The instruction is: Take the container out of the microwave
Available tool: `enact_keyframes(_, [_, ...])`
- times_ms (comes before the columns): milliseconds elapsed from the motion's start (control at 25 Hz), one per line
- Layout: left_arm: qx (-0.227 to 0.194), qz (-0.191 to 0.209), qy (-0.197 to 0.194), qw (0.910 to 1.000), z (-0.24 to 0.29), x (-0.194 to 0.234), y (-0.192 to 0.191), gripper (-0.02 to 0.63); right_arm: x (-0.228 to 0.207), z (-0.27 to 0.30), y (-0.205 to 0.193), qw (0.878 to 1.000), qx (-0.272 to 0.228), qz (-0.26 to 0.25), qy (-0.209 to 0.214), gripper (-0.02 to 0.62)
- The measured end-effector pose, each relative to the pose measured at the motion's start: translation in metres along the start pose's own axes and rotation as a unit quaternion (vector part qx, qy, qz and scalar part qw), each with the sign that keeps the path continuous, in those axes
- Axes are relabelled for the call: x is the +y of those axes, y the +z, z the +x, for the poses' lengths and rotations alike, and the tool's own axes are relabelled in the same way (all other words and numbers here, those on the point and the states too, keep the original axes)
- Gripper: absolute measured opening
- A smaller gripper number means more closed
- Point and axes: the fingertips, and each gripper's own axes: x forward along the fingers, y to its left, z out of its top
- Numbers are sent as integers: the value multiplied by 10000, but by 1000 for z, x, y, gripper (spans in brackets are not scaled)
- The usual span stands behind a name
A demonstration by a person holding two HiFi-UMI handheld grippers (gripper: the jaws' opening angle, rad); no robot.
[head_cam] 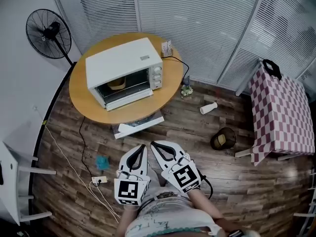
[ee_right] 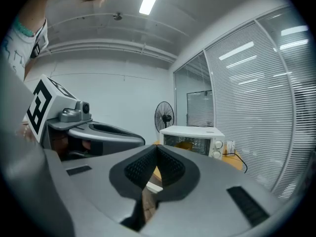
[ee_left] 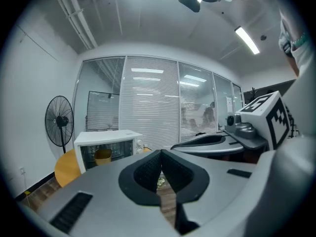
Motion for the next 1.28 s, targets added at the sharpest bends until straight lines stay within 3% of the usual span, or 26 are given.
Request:
enact_keyframes(560, [70,83,-386,9992,60,79,12,14,-44,89,16,9992,-62,-27,-405,-8])
enact_keyframes(1280, [120,23,-508,9986,64,156,5,14,-25,170,26,9992,6,-16,-407,-8])
